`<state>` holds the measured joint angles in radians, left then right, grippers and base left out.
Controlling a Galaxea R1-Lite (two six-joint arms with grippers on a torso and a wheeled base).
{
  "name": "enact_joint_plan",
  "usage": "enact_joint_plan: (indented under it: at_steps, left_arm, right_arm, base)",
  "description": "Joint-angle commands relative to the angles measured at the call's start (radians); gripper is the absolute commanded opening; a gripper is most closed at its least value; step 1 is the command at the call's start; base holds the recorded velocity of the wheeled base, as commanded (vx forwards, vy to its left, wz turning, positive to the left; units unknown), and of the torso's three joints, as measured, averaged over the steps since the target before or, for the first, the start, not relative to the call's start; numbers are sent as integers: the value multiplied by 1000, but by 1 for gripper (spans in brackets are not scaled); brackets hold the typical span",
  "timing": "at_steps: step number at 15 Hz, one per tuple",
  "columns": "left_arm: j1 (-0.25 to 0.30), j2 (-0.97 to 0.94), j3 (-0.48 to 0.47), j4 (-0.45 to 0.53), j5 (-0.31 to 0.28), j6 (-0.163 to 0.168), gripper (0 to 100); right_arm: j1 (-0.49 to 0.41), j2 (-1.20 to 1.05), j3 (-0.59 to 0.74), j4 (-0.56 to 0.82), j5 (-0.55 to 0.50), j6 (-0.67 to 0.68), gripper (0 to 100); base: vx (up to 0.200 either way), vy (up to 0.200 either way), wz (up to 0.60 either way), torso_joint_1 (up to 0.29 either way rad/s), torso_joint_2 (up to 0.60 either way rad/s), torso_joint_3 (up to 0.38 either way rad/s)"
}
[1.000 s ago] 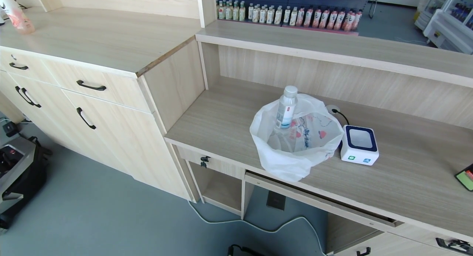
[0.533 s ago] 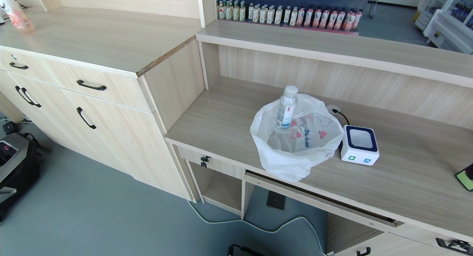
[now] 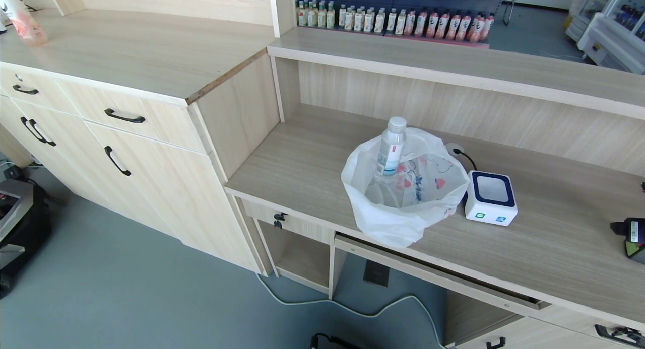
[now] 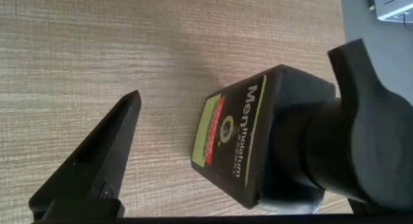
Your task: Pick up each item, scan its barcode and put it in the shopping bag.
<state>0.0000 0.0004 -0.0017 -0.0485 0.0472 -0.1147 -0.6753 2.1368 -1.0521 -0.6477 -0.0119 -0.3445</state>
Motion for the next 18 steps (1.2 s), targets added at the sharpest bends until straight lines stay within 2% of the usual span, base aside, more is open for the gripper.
enact_joint_plan:
  at_steps: [1, 5, 6, 14, 16, 18]
  left_arm:
    - [0, 0, 0, -1, 0, 0, 100]
    - [0, 0, 0, -1, 2, 0, 100]
    - [0, 0, 0, -1, 0, 0, 100]
    - [0, 0, 0, -1, 0, 0, 100]
    - [0, 0, 0, -1, 0, 0, 100]
    - [0, 0, 0, -1, 0, 0, 100]
  right_arm:
    - [11, 23, -11, -1, 1, -1, 100]
    - [17, 32, -20, -3, 1, -2, 100]
    - [23, 32, -20, -9, 1, -1, 0]
    - [59, 3, -20, -73, 3, -54, 0]
    - [53, -57, -6, -72, 3, -128, 0]
    - [51, -348, 155, -60, 24, -304, 0]
  base:
    - [0, 0, 0, 0, 0, 0]
    - [0, 0, 0, 0, 0, 0]
    - [0, 0, 0, 0, 0, 0]
    - [0, 0, 0, 0, 0, 0]
    - [0, 0, 0, 0, 0, 0]
    - [0, 0, 0, 0, 0, 0]
